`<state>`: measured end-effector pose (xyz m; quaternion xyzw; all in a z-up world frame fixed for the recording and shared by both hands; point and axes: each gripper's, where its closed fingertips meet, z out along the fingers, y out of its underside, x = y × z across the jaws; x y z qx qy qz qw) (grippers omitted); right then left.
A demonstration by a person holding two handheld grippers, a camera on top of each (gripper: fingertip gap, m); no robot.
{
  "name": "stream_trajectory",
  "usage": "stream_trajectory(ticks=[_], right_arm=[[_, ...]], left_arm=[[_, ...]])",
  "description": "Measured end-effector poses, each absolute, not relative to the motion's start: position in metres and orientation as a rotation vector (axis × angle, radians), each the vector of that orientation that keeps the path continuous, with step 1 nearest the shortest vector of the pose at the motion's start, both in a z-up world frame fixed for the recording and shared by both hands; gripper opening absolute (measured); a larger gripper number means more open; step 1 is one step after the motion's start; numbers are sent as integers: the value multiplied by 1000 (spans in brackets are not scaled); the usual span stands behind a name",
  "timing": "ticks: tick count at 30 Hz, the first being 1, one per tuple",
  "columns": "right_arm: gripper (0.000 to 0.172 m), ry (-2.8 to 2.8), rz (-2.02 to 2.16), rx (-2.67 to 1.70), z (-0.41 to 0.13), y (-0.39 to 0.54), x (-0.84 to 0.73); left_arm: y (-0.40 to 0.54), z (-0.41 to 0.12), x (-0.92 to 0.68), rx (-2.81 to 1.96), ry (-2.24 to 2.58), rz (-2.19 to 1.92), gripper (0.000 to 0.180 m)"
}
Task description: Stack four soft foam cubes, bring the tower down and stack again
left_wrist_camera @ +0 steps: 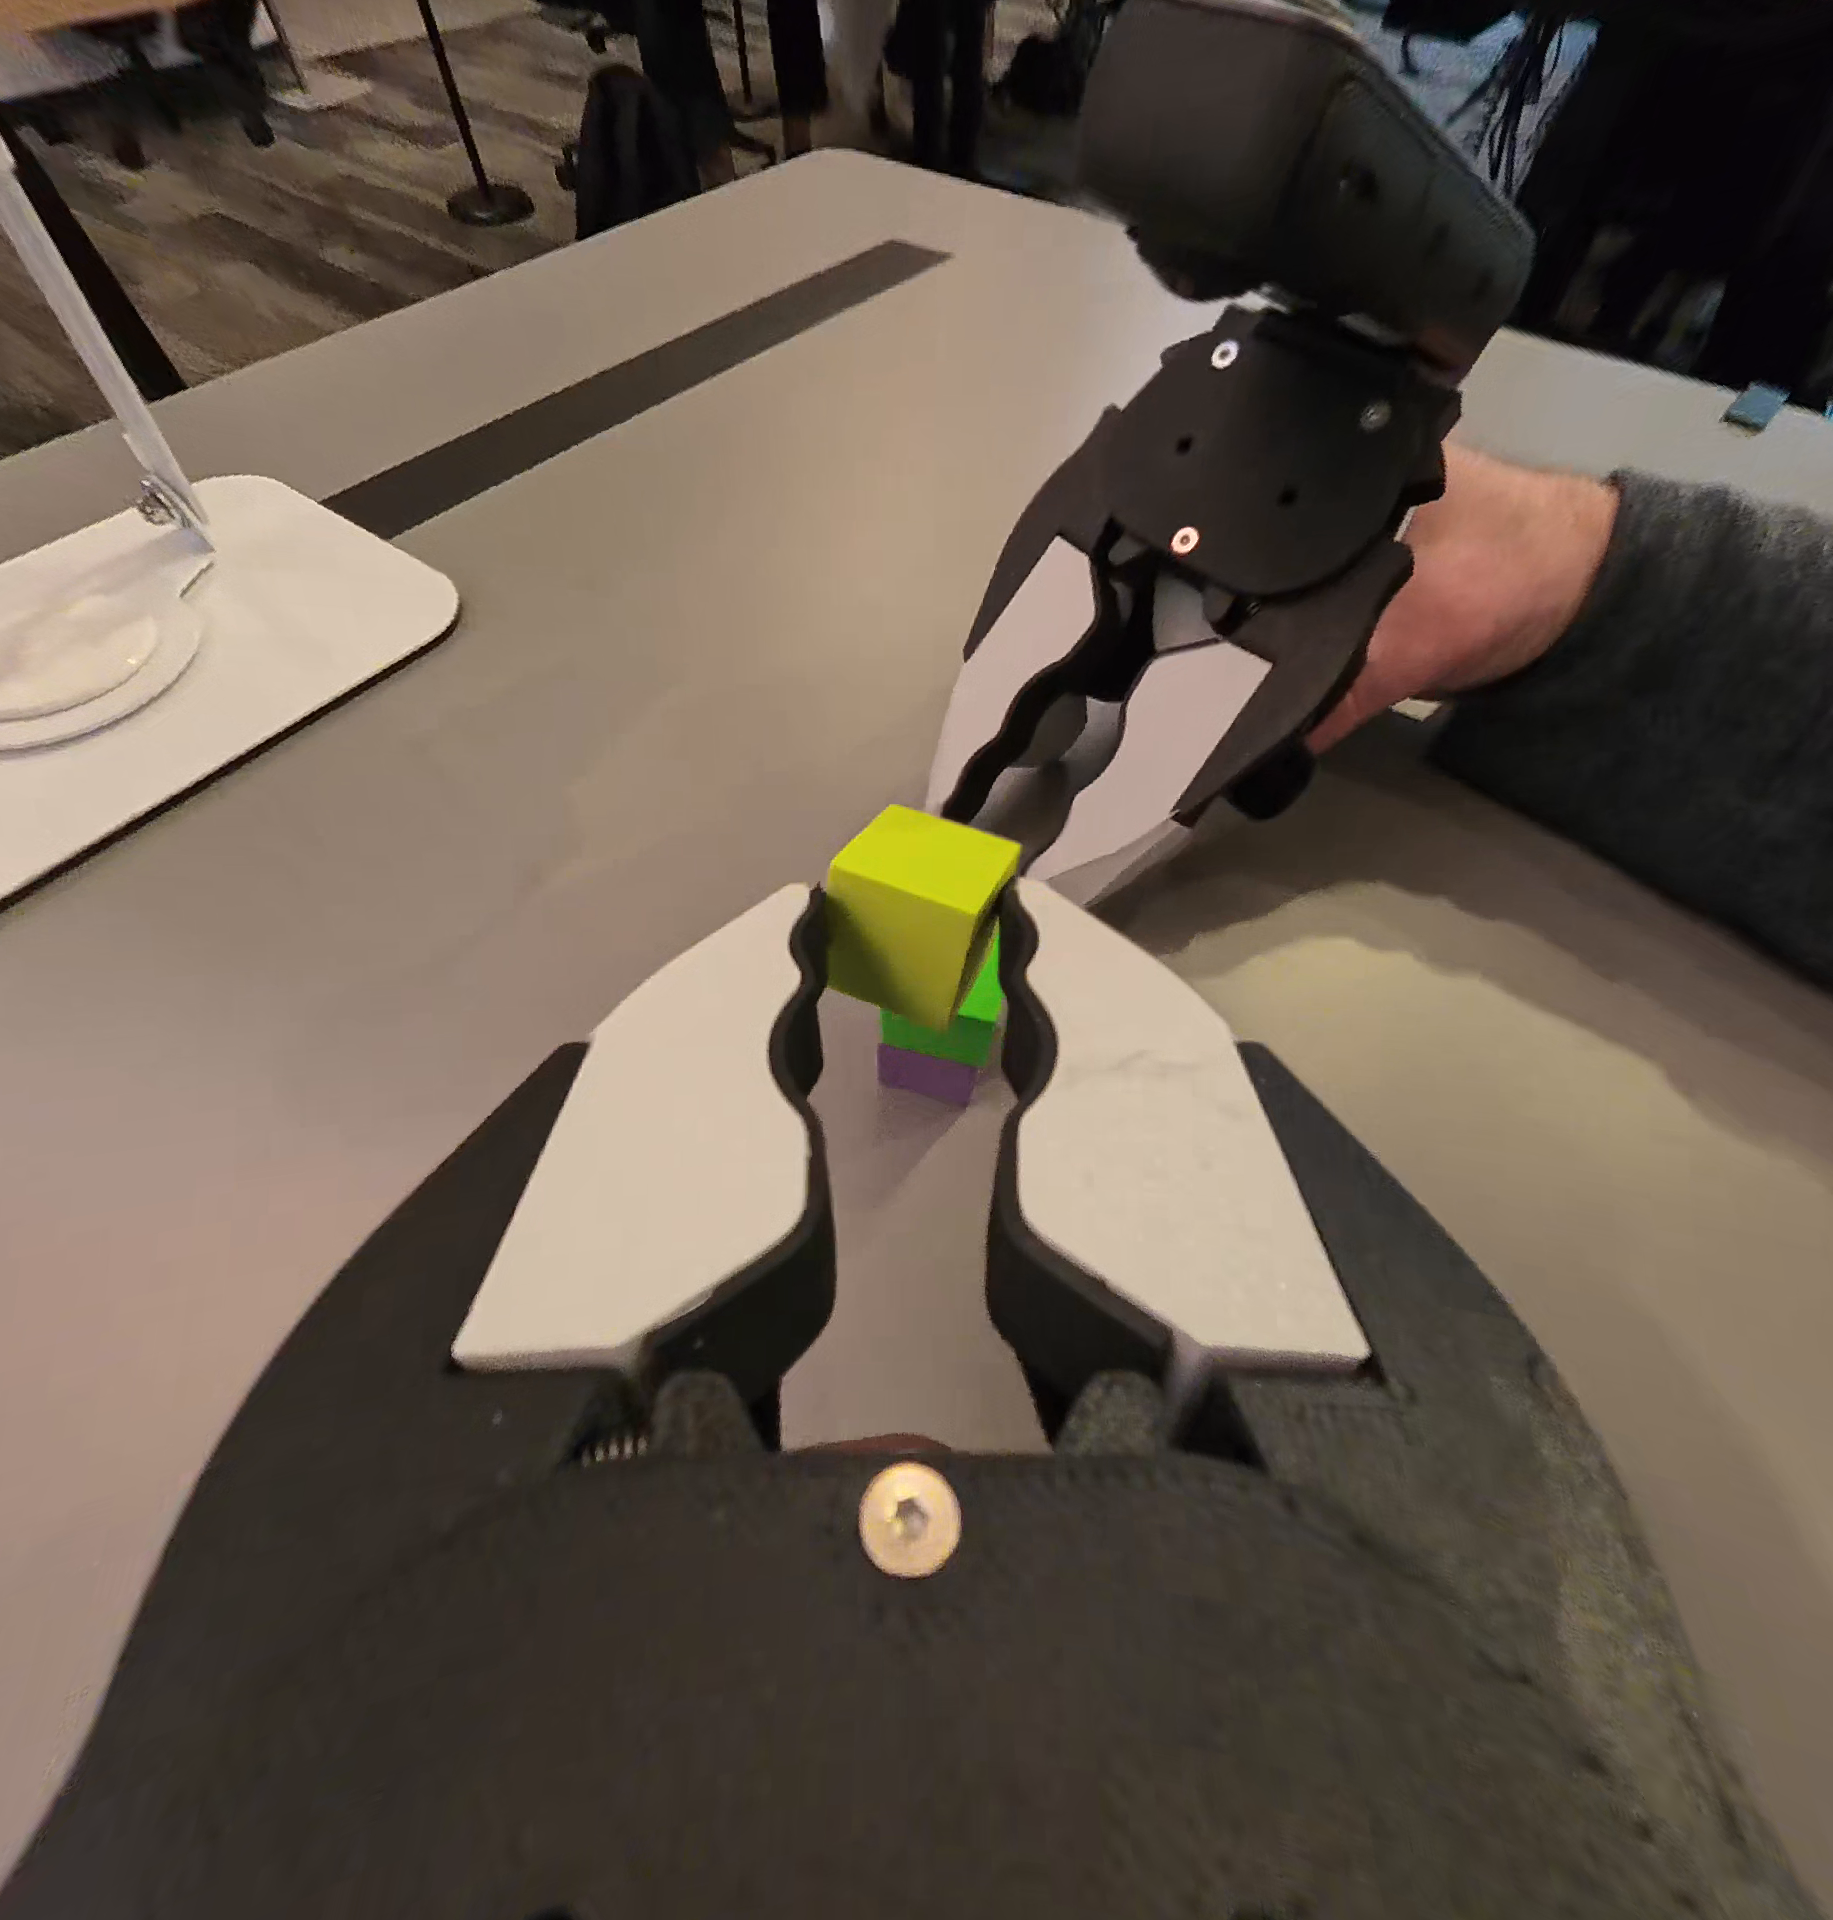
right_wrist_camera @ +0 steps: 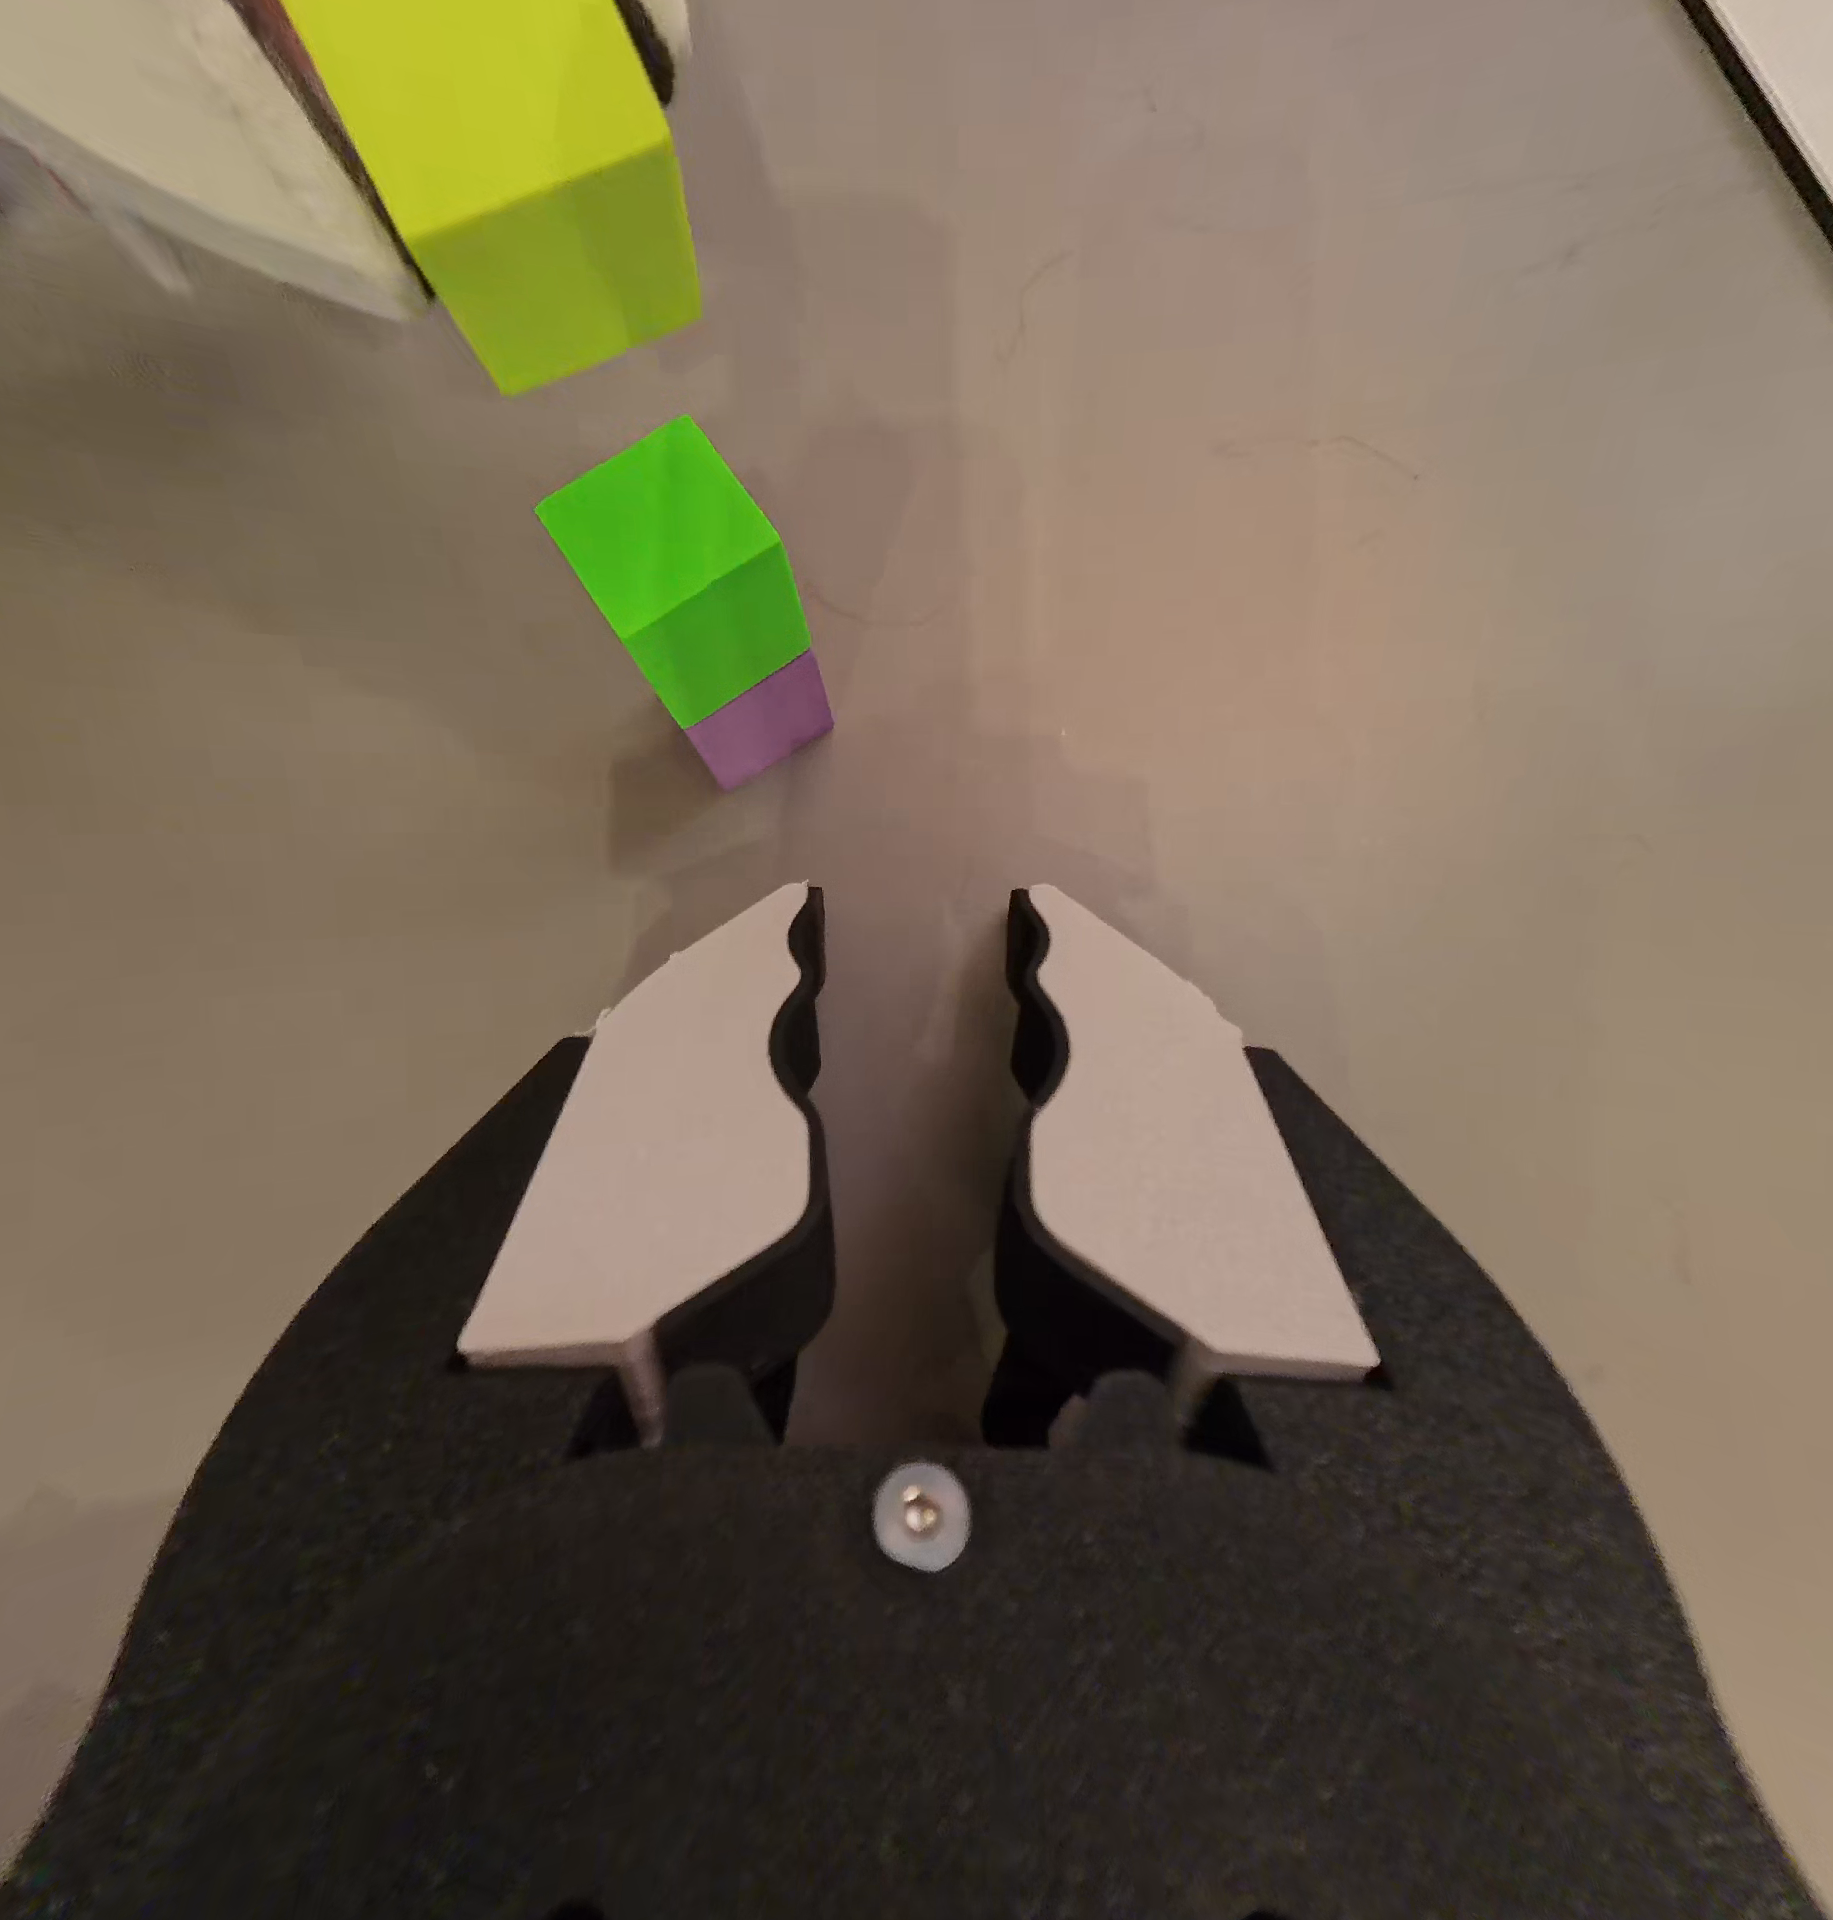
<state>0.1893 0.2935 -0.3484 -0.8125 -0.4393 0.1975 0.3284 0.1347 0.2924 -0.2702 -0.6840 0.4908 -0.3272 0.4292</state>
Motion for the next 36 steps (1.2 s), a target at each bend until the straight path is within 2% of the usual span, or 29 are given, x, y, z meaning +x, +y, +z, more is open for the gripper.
stream_trajectory(ticks=[11, 36], right_arm=[[32, -1149, 522, -2126, -348, 293, 189], [31, -1151, 531, -2125, -348, 292, 189]], left_arm=[[288, -270, 148, -1663, 1044, -875, 31], [285, -287, 148, -1735, 1090, -838, 31]])
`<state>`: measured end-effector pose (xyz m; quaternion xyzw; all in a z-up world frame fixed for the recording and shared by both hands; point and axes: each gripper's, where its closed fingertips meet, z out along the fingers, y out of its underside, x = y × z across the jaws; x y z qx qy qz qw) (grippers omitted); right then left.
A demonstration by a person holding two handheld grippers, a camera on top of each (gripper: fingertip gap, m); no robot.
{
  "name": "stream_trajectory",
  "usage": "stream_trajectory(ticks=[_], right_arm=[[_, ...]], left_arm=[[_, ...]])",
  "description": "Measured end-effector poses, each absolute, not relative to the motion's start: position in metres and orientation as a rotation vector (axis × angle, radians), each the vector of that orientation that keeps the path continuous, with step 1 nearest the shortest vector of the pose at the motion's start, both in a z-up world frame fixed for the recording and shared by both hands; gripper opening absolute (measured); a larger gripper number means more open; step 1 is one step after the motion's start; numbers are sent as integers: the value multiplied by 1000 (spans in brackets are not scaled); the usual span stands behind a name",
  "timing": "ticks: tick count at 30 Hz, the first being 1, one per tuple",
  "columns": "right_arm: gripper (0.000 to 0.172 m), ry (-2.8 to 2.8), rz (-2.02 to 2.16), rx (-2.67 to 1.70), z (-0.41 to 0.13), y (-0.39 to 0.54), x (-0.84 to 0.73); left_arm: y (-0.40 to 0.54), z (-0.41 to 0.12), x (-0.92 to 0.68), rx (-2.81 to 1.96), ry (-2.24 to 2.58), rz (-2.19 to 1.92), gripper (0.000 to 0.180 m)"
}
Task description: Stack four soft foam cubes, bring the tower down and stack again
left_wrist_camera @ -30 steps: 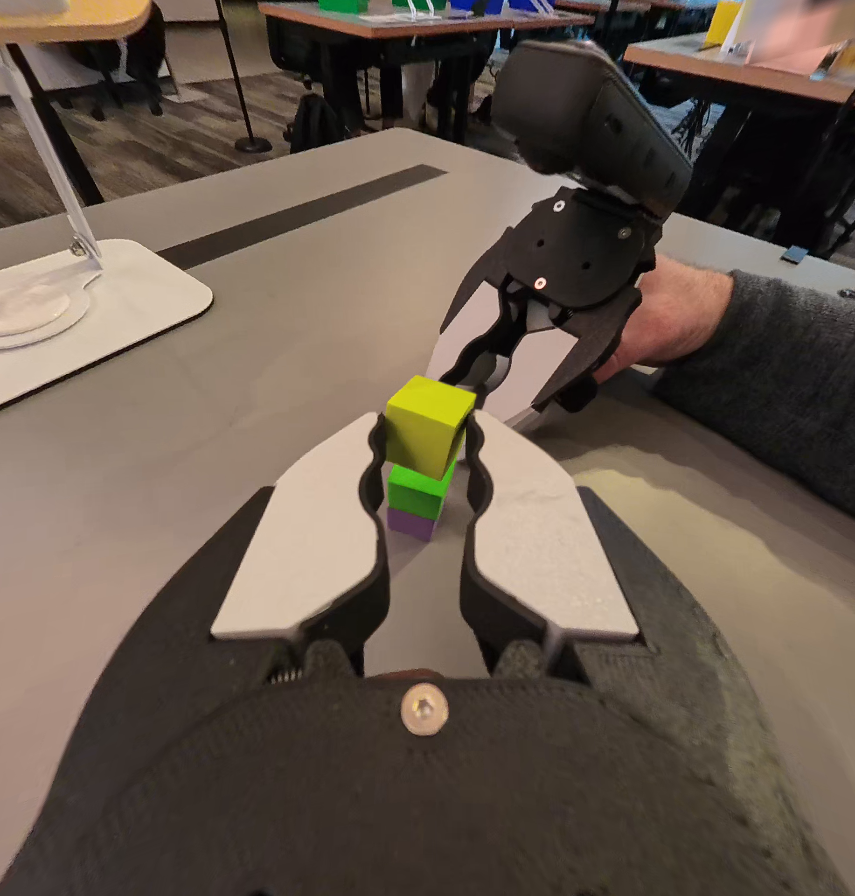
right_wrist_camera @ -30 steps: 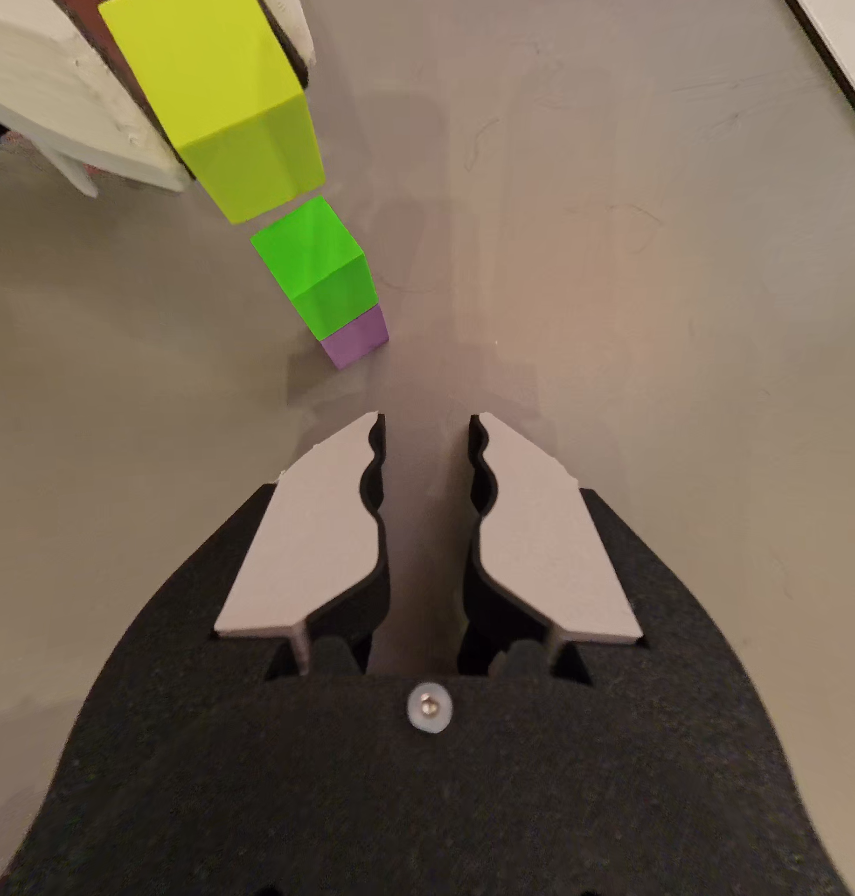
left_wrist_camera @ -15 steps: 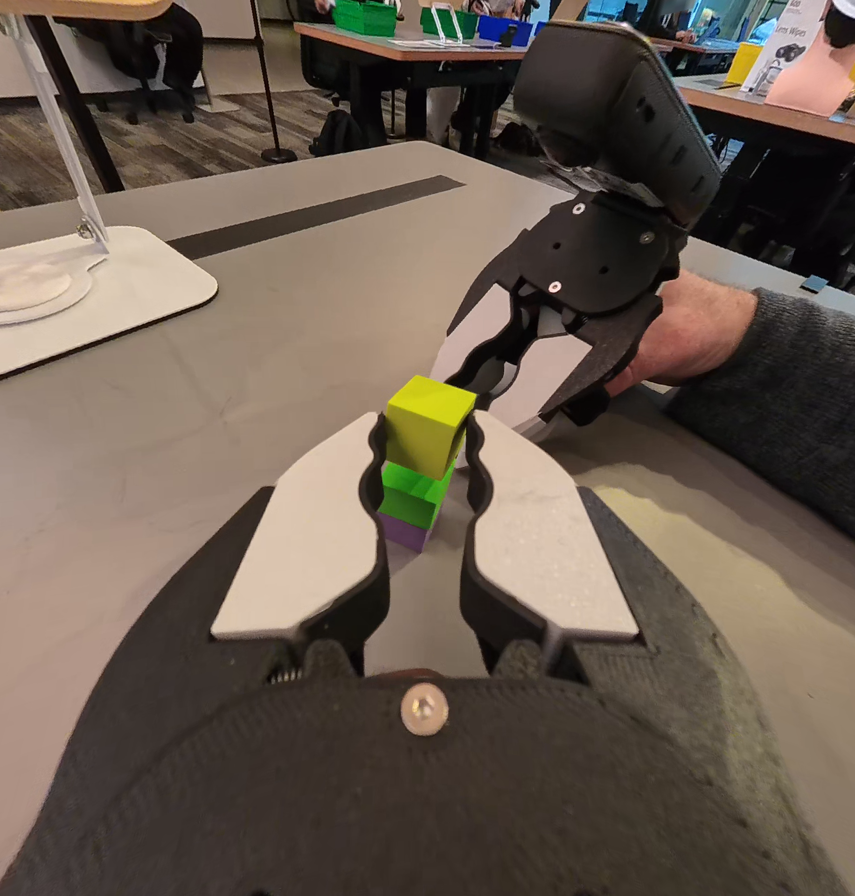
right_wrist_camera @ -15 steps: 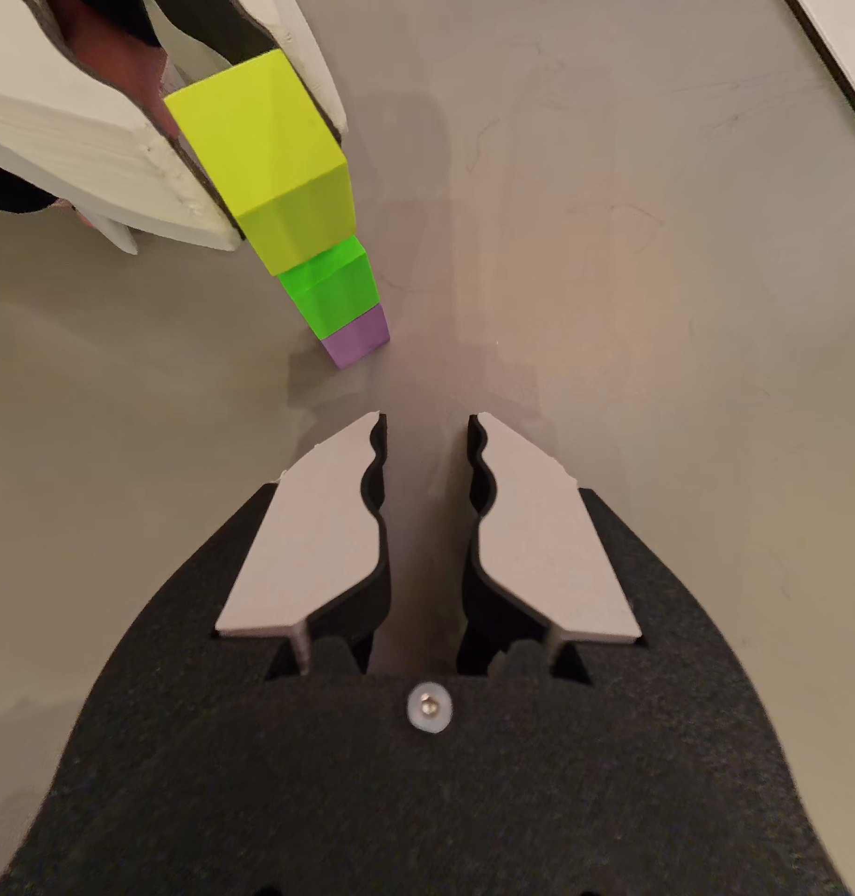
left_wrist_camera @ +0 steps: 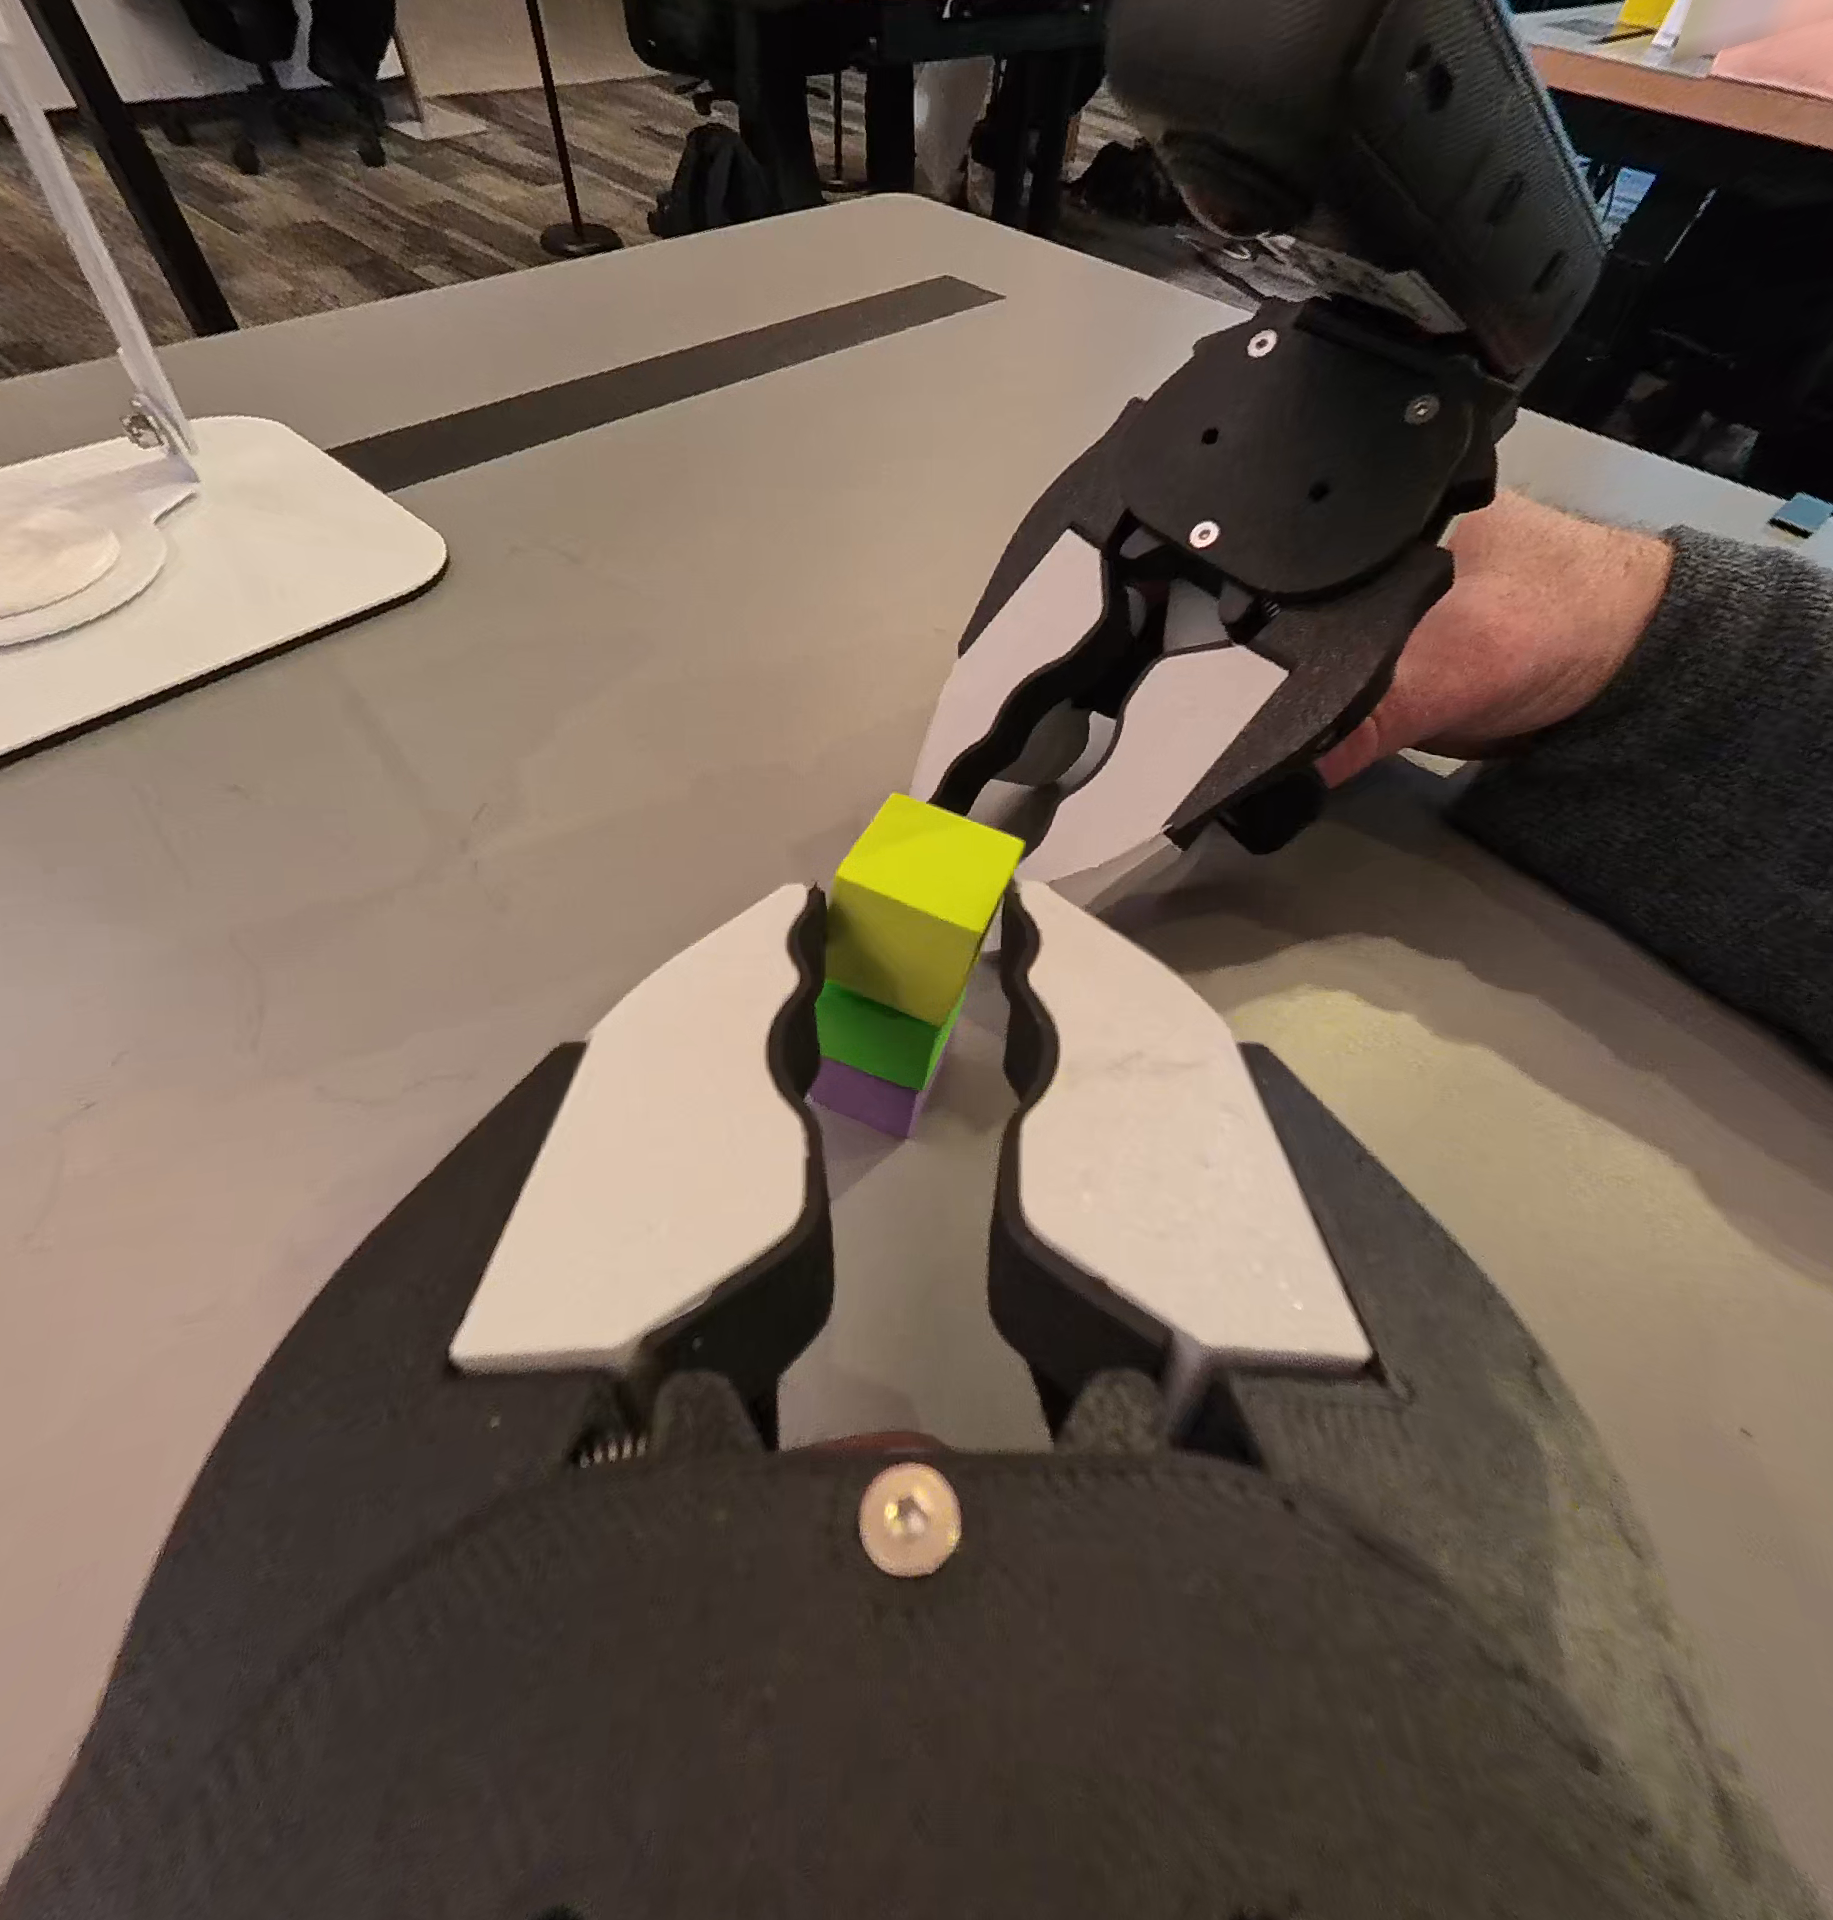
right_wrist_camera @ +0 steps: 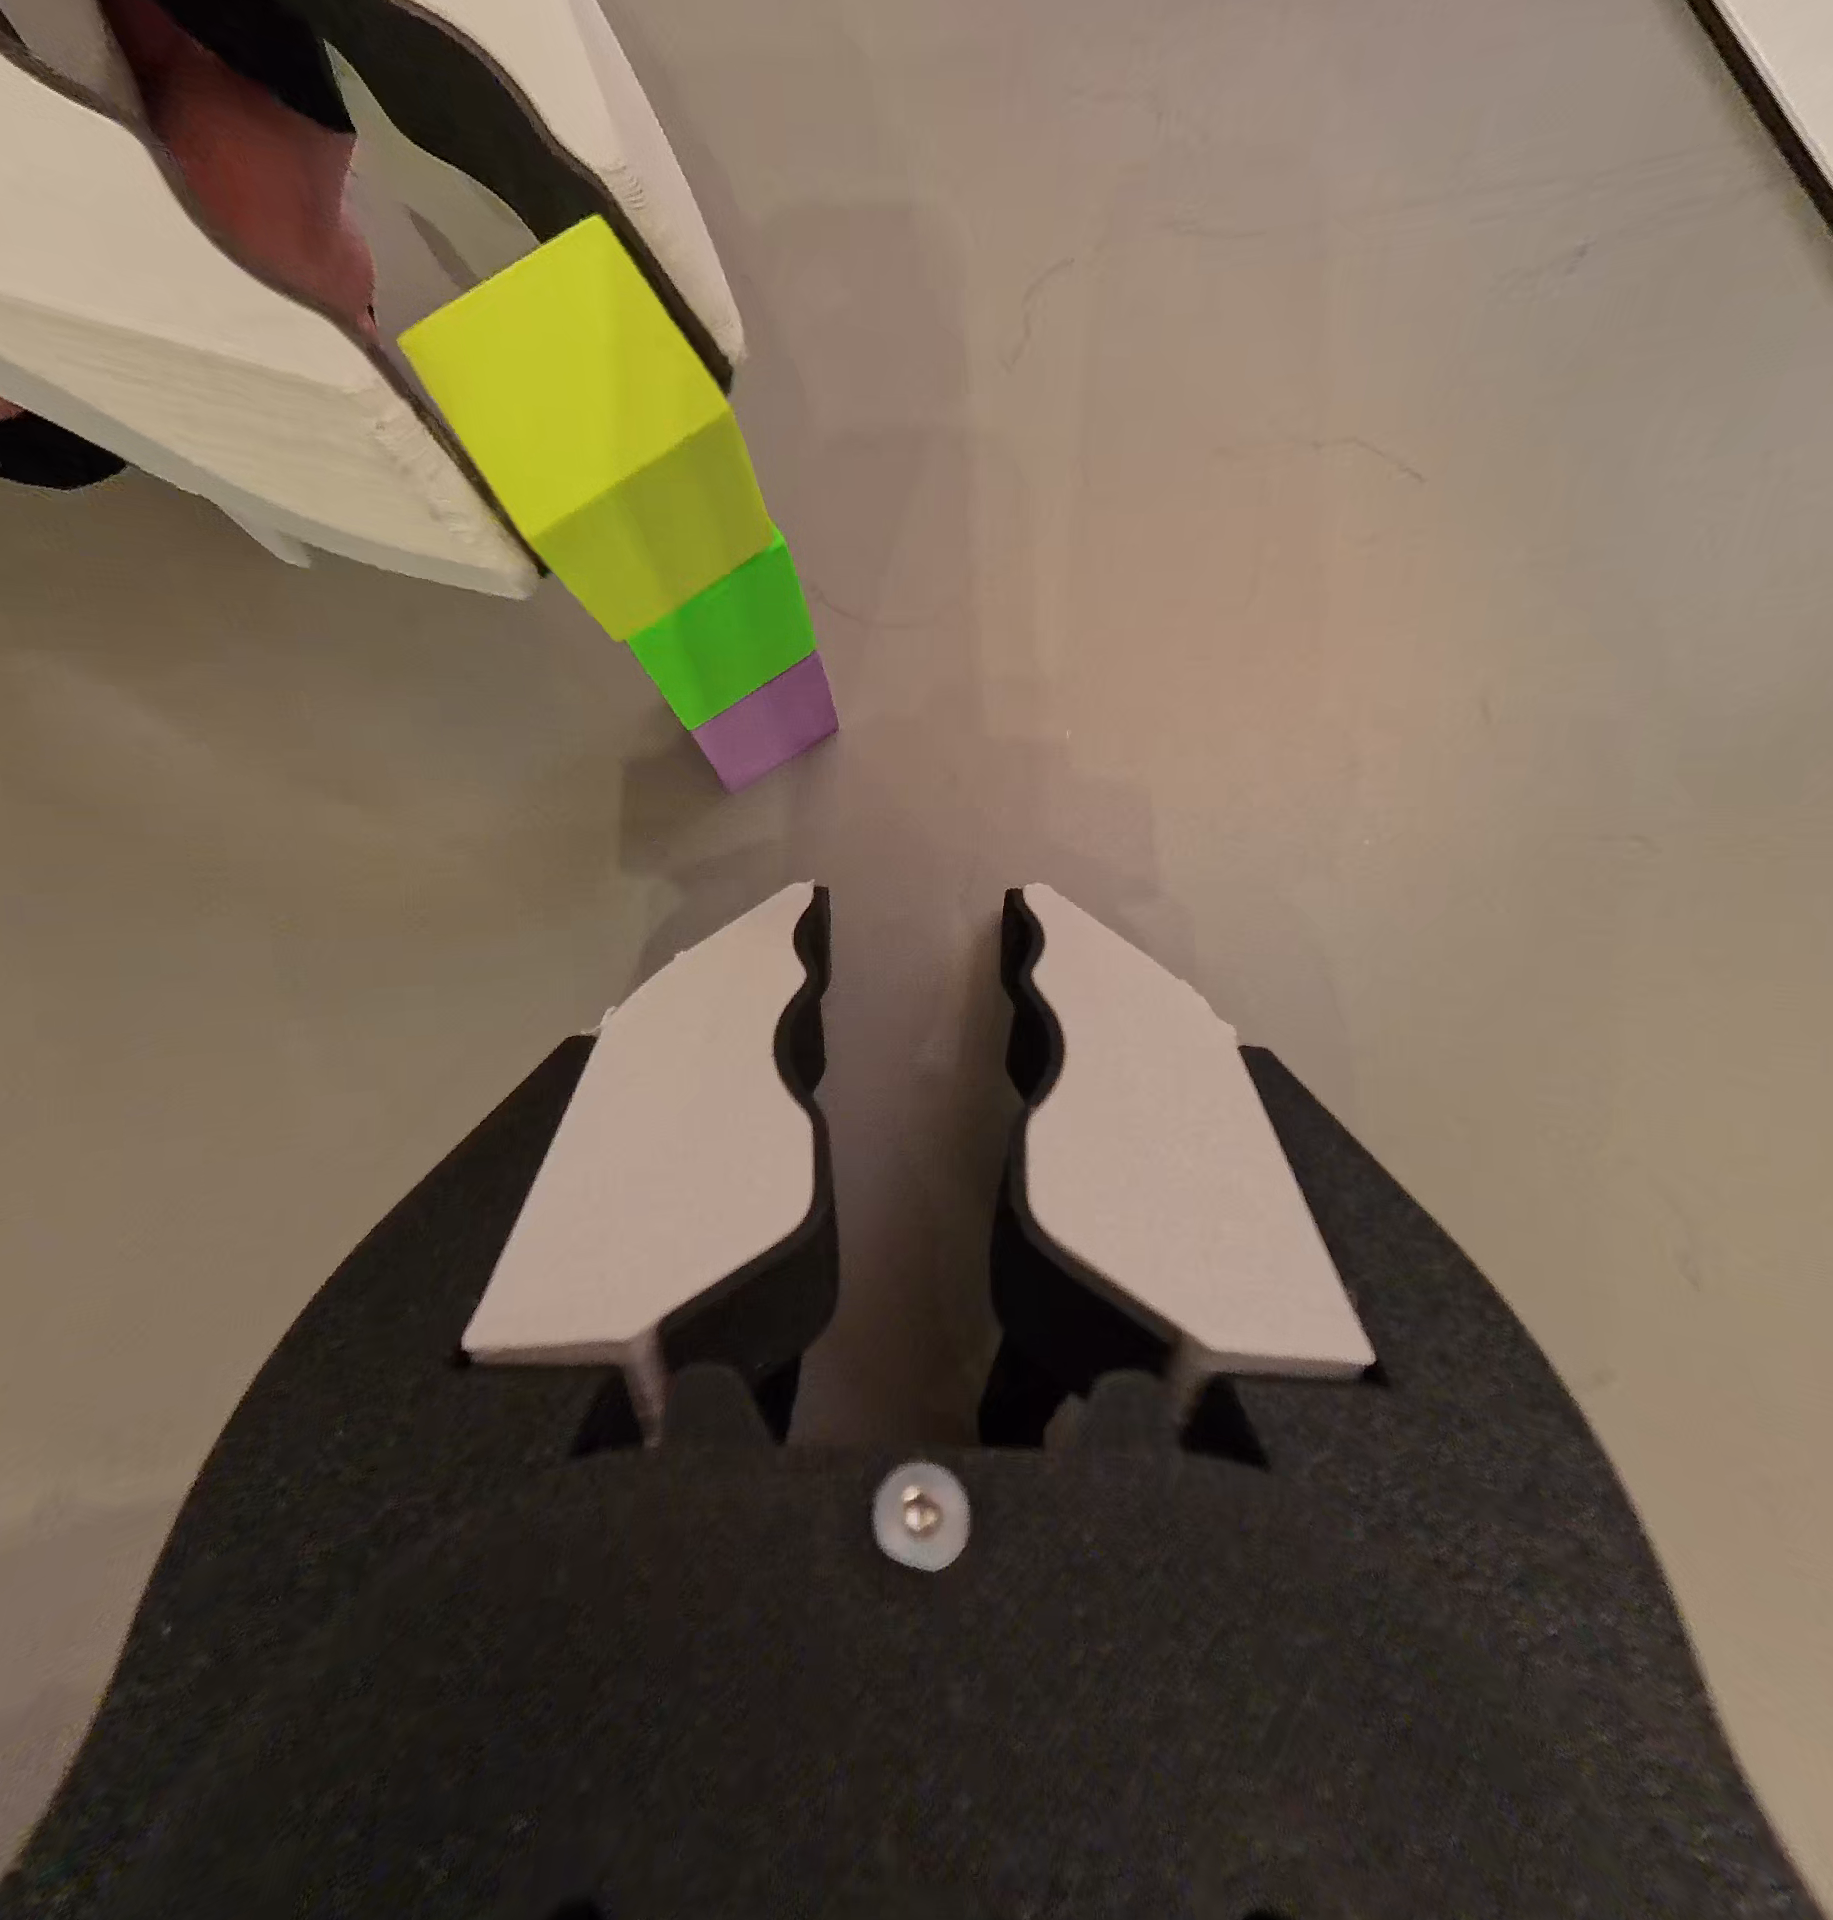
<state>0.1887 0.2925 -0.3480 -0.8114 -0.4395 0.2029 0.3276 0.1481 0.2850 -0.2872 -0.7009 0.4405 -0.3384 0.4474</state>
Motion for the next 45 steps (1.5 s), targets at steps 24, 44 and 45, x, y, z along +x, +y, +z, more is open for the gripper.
stream_trajectory(ticks=[24, 44, 45], right_arm=[[31, -1154, 538, -2124, -348, 292, 188], [31, -1153, 539, -2125, -348, 292, 189], [31, -1153, 539, -2125, -348, 292, 189]], left_arm=[[285, -288, 146, -1626, 1327, -914, 27], [285, -290, 146, -1606, 1350, -916, 27], [285, -290, 145, -1610, 1354, -907, 27]])
